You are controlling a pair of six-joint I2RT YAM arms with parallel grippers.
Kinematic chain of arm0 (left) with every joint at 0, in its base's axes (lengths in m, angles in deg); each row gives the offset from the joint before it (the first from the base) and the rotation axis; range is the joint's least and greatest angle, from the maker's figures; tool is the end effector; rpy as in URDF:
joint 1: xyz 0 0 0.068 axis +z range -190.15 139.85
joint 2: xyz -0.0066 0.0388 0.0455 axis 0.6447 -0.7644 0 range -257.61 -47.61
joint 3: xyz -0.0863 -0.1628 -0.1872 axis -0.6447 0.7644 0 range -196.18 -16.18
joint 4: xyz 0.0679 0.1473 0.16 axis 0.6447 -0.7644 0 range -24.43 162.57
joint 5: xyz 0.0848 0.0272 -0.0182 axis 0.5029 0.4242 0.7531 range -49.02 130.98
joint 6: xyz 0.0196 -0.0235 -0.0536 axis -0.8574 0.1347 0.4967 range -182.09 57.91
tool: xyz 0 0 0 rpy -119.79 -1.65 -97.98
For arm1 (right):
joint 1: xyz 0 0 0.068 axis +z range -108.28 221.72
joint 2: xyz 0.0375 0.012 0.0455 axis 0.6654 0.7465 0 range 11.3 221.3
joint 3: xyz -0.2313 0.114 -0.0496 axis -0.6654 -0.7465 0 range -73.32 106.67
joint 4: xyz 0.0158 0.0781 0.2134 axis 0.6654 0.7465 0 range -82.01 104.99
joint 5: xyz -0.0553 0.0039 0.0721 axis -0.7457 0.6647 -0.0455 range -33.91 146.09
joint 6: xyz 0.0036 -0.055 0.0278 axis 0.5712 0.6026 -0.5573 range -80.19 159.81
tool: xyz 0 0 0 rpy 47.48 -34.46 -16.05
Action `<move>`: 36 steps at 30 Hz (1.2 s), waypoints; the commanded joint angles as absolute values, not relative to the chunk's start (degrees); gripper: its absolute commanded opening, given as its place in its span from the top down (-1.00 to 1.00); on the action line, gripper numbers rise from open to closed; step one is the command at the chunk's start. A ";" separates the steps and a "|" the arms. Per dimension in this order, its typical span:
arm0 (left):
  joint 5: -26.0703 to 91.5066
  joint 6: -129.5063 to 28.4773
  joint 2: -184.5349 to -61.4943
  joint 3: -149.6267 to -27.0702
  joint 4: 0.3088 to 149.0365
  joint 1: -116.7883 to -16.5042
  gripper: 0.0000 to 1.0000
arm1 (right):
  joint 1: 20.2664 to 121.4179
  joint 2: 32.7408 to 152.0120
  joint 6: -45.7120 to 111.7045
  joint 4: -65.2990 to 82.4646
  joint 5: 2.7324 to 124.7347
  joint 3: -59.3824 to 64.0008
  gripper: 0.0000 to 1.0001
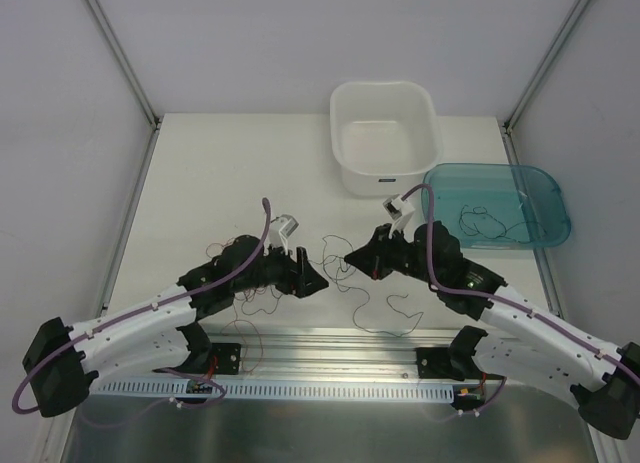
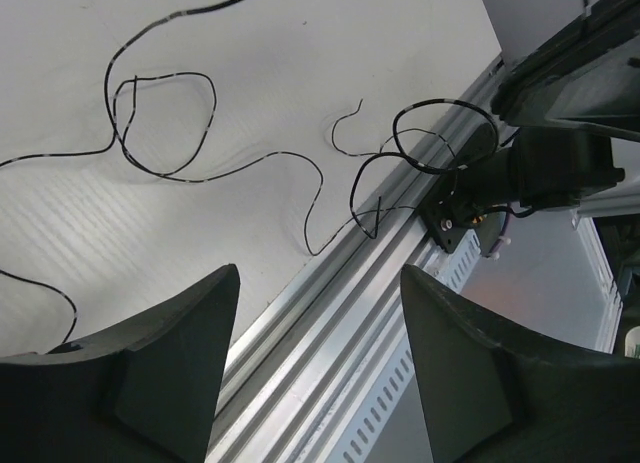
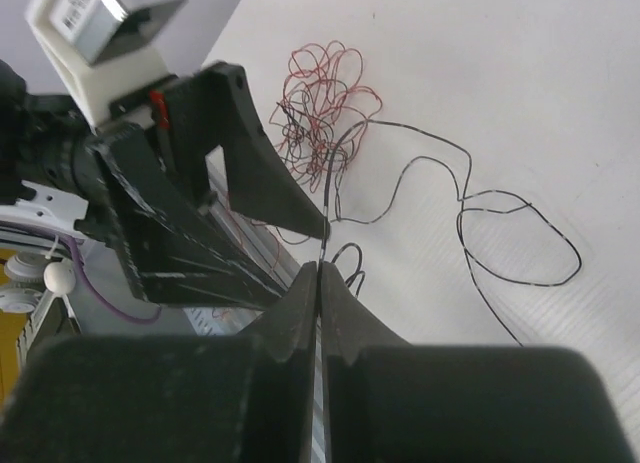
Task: Untangle the cables
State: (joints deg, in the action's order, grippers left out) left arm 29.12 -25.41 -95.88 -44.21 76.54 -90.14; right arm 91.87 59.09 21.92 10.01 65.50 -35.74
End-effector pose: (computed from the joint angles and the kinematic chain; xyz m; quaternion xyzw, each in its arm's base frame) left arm 0.1101 -0.1461 0.2532 0.1538 0.7832 -0.4697 0.3773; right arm 0.1114 0.1455 0.2979 -0.2650 0.7309 0.4030 0.4828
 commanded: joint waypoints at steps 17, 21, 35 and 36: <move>39.75 -15.95 -109.31 -45.89 94.63 -100.00 0.80 | 94.27 54.72 18.62 2.44 58.47 -37.91 0.99; 41.32 -18.66 -106.68 -46.24 90.09 -100.00 1.00 | 94.27 55.50 22.56 7.71 58.55 -36.07 0.99; 38.44 -36.77 -107.19 -57.22 70.46 -100.00 1.00 | 95.68 62.27 28.38 18.01 63.21 -29.47 0.99; 38.26 -37.13 -107.63 -58.27 70.02 -100.00 1.00 | 96.20 62.53 28.56 18.01 63.39 -28.86 0.99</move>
State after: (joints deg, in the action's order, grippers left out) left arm 40.77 -32.27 -106.17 -54.81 73.93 -99.46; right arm 95.14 61.95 26.58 18.03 61.63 -32.55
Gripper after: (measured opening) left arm 0.009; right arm 0.017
